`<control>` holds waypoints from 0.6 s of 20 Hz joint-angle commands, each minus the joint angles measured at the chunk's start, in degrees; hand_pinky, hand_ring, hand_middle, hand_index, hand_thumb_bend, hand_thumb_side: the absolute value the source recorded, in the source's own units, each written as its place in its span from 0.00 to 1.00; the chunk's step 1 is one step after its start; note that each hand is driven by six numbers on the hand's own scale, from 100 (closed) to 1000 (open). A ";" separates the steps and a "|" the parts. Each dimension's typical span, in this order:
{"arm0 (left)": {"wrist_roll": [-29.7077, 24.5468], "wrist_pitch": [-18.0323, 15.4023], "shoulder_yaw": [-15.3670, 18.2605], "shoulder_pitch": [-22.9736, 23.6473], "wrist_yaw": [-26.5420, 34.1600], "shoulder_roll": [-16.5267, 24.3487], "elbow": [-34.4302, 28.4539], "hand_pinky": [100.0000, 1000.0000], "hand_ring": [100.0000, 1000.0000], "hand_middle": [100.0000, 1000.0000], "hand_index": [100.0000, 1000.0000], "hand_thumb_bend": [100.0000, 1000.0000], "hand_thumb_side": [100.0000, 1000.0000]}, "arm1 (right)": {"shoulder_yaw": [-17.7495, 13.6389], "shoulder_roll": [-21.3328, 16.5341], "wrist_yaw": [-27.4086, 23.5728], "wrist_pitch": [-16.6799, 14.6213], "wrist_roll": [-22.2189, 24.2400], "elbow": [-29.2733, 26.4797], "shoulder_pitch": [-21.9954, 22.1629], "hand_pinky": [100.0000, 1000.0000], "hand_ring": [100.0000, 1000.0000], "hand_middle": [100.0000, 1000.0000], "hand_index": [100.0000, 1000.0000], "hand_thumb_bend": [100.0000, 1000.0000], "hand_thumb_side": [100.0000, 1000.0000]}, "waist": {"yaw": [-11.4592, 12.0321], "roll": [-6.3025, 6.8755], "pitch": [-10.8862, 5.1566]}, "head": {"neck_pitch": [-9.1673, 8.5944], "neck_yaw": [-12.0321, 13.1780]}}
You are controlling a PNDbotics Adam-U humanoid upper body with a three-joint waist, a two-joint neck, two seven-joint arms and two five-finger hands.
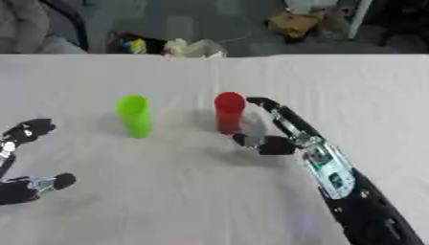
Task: Pour the contents of one cup into another cup.
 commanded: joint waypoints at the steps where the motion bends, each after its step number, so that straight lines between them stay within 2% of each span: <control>1: -0.13 -0.14 -0.08 -0.76 0.20 0.70 -0.69 0.89 0.86 0.88 0.86 0.88 0.59 | 0.11 -0.17 0.95 -0.40 -0.43 0.42 -1.46 1.00 1.00 0.94 1.00 0.43 0.57 | 0.15 0.04 -0.67 | -0.26 -0.14; 12: -0.39 -0.28 -0.38 -1.24 0.31 0.45 -0.77 0.89 0.86 0.88 0.86 0.88 0.59 | 0.18 1.31 2.25 -1.04 -1.58 3.35 -3.30 1.00 1.00 0.94 1.00 0.43 0.57 | 0.79 -0.03 -0.46 | -0.48 -0.44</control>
